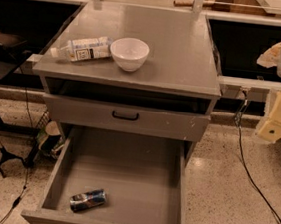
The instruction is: Pick redbull can from middle drawer and place on counter
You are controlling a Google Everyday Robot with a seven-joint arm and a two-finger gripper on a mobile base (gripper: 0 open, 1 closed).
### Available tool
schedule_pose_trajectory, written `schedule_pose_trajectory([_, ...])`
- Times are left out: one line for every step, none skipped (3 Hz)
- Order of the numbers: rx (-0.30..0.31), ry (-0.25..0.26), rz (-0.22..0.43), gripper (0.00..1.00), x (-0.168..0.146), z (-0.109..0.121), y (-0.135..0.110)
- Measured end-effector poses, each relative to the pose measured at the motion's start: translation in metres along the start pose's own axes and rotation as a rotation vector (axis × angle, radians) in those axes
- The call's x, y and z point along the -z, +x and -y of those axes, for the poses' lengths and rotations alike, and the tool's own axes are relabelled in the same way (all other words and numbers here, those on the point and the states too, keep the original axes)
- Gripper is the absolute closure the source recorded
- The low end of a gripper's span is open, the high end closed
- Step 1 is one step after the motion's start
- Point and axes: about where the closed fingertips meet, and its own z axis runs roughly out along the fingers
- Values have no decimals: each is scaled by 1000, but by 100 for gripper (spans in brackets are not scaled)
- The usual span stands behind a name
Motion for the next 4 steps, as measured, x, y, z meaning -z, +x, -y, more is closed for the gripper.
schedule_pose_trajectory([1, 0, 0, 0, 0, 0, 0])
schedule_pose_trajectory([50, -15, 11, 0, -10, -5, -18])
schedule_pose_trajectory([144, -58, 48, 0, -28, -29, -53])
schedule_pose_trajectory([287, -118, 108, 0, -60, -67, -95])
